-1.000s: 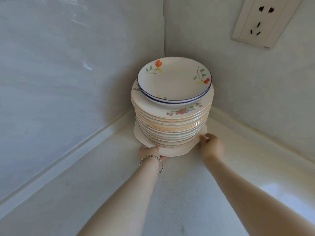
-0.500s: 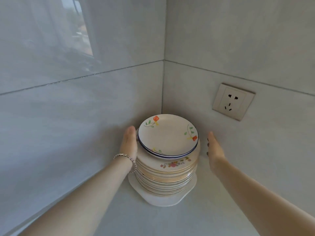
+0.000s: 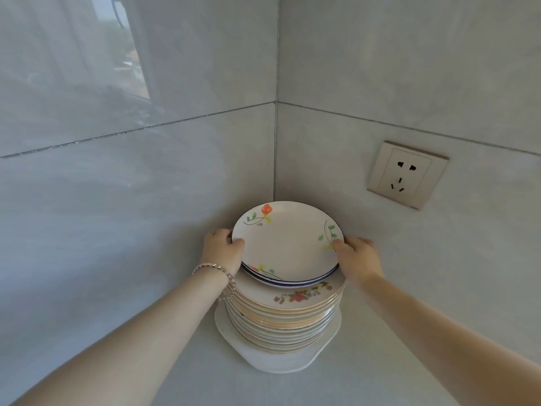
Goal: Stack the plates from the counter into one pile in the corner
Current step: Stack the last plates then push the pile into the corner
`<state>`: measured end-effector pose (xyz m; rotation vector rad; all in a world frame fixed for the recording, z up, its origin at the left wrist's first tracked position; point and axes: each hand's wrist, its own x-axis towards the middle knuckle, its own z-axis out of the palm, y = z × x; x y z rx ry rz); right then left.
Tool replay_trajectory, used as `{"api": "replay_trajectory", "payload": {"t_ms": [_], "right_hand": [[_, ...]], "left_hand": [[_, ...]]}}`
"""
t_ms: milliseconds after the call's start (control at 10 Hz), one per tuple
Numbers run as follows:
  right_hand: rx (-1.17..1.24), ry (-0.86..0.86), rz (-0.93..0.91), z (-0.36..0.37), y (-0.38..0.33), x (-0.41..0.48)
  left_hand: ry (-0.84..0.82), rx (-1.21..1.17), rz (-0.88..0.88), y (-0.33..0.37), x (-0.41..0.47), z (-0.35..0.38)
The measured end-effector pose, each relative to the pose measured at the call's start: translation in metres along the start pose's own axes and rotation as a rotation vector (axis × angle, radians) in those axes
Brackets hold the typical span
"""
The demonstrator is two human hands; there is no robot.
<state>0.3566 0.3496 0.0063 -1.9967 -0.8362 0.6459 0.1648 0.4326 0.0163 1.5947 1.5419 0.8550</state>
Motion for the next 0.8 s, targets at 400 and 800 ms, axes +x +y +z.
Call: {"api": "replay_trajectory", "payload": {"t_ms": [400,800], "right_hand": [[0.209,-0.110,0.039,-0.002,0.000,-0.023],[0.207,-0.216,0.153,-0.006,0.003,-0.057]], "left_hand": [[-0.060,-0.003,-0.052,0.000,-0.015,-0.006],[-0.212,-0.122,-0.199,0.016,-0.049,-0.039]]}}
